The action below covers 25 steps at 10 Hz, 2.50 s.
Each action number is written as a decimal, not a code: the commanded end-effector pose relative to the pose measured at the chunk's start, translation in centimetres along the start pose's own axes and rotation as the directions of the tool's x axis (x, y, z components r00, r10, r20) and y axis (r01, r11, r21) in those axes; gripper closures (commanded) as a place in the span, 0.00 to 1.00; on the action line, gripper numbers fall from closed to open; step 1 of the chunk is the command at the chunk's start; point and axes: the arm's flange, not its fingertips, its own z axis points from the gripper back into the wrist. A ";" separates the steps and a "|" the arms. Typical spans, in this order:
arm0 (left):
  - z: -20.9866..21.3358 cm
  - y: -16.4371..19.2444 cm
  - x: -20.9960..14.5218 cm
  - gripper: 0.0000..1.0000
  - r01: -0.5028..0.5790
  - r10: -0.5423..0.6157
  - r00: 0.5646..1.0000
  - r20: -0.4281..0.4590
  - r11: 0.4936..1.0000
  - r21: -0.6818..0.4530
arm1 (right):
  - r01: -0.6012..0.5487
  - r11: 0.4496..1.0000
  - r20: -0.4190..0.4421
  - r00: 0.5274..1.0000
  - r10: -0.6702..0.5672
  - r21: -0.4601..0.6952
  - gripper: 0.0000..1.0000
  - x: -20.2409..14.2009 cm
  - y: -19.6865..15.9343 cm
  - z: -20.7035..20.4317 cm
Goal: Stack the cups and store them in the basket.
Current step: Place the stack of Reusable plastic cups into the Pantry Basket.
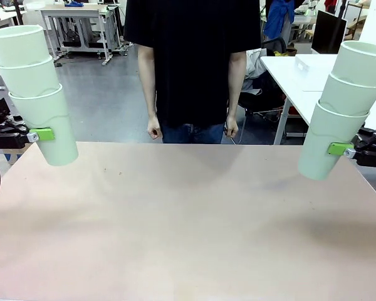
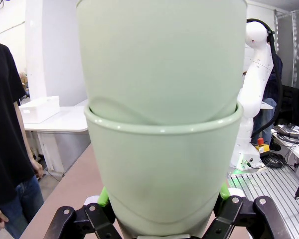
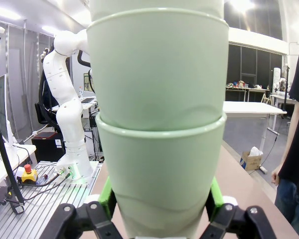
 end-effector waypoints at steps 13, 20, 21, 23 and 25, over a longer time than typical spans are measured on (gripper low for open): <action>-0.1 -0.1 0.3 0.13 0.009 -0.009 1.000 0.010 1.000 -0.002 | -0.009 1.000 0.006 1.000 0.009 0.001 0.14 0.3 0.1 0.1; -0.1 -0.1 0.3 0.13 0.009 -0.009 1.000 0.010 1.000 -0.002 | -0.009 1.000 0.006 1.000 0.009 0.001 0.14 0.3 0.1 0.1; -0.1 -0.1 0.3 0.13 0.009 -0.009 1.000 0.010 1.000 -0.002 | -0.009 1.000 0.006 1.000 0.009 0.001 0.14 0.3 0.1 0.1; -0.1 -0.1 0.3 0.13 0.009 -0.009 1.000 0.010 1.000 -0.002 | -0.009 1.000 0.006 1.000 0.009 0.001 0.14 0.3 0.1 0.1; -0.1 -0.1 0.3 0.13 0.009 -0.009 1.000 0.010 1.000 -0.002 | -0.009 1.000 0.006 1.000 0.009 0.001 0.14 0.3 0.1 0.1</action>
